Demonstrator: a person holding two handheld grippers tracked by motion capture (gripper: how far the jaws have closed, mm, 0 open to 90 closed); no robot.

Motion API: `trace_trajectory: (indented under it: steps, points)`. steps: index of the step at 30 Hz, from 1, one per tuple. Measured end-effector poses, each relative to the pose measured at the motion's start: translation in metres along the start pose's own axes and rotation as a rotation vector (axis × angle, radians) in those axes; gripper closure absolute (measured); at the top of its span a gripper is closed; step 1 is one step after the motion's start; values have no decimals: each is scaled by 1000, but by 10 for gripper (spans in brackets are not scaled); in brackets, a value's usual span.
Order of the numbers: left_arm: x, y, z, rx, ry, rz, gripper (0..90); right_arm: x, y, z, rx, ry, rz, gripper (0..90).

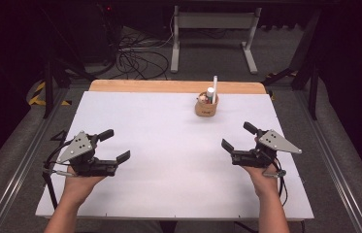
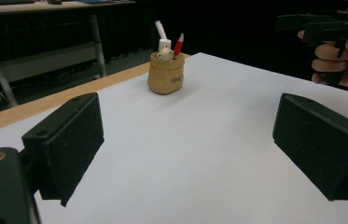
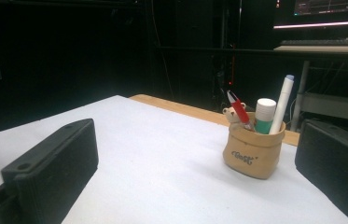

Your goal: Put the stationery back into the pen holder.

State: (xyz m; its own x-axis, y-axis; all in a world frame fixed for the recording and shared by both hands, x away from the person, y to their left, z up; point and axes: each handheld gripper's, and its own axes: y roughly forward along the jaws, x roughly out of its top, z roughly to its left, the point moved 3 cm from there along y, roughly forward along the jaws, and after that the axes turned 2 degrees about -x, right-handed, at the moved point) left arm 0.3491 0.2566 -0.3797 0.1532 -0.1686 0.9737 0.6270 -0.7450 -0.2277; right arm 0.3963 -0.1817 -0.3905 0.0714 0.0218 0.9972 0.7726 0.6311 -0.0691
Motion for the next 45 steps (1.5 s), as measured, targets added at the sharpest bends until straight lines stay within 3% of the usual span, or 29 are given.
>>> trace_trajectory:
  steps: [3, 13, 28, 45]
  points:
    - [0, 0, 0, 0, -2, -2, 96, 0, -4, -2, -15, -19, 0, 0]
    - [0, -2, 2, 3, -4, -3, 96, 2, -14, -6, 6, -34, 0, 13]
    - [-2, -3, 4, -3, 2, 3, 96, 9, -38, -16, 9, -12, -29, 16]
    - [-3, -6, 7, -1, 8, 6, 94, 12, -55, -26, 52, -19, -40, 19]
